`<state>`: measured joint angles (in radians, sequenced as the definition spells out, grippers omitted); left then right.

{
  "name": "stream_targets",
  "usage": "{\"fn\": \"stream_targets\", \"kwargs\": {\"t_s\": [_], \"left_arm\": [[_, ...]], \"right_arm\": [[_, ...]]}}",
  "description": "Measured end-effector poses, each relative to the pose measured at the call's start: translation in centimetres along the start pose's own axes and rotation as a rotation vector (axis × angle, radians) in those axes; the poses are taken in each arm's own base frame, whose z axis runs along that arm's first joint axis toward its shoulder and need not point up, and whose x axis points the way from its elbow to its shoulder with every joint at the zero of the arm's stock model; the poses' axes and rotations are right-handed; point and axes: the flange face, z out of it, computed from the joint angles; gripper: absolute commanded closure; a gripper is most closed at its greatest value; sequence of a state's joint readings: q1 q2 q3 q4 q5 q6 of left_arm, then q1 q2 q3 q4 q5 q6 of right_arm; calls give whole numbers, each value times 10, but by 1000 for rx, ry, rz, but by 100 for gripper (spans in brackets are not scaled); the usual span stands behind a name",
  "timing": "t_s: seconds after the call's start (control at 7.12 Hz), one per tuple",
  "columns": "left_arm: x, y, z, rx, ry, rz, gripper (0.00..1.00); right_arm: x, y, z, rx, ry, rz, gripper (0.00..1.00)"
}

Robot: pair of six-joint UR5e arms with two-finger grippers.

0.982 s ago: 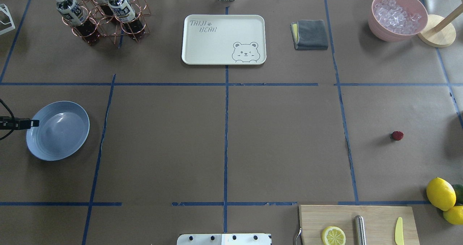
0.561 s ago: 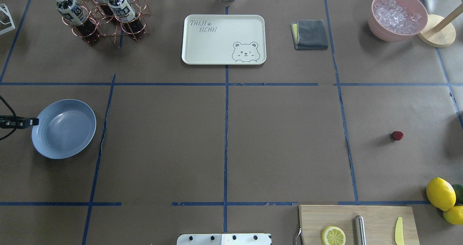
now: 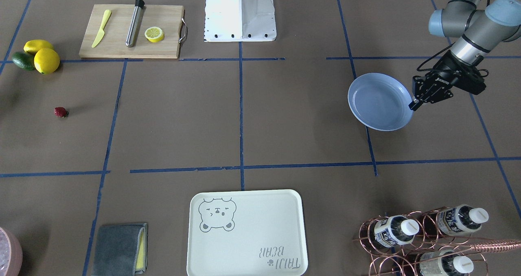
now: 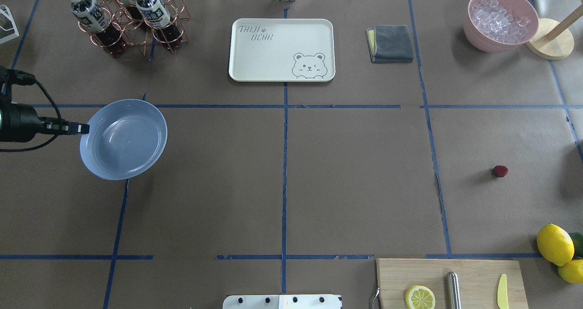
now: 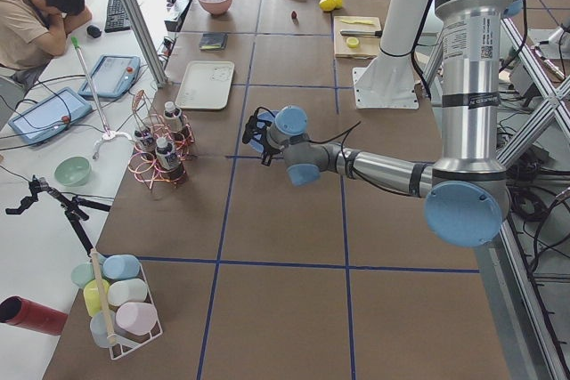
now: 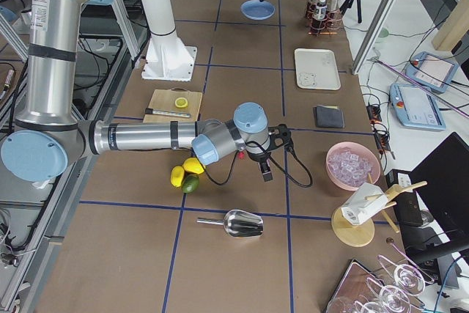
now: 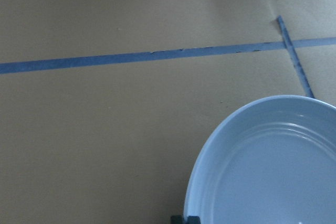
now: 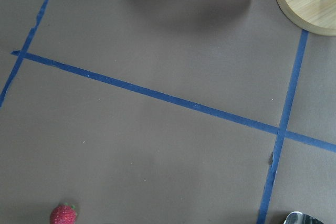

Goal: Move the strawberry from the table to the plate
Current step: 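Lift the plate with the left gripper and set it at table center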

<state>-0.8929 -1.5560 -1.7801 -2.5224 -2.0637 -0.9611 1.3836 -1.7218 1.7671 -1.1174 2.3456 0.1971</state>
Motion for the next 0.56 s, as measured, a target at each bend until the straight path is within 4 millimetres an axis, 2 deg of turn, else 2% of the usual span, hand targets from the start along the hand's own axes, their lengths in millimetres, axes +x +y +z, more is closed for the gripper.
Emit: {"fn": "stream_targets", "kwargs": {"t_s": [0.14, 0.28, 0.42, 0.56], "left_arm": [[40, -14, 13, 23, 22, 7, 100], [86, -23, 37, 38, 36, 18, 100], [139, -27, 66, 38, 33, 20, 100], [189, -23, 95, 35, 24, 15, 100]], "right_arm": [[0, 1, 0, -1, -1, 6, 0], [1, 2, 0, -2, -1, 10, 0], [1, 2, 1, -3, 0, 13, 0], [2, 3, 1, -5, 1, 16, 0]]}}
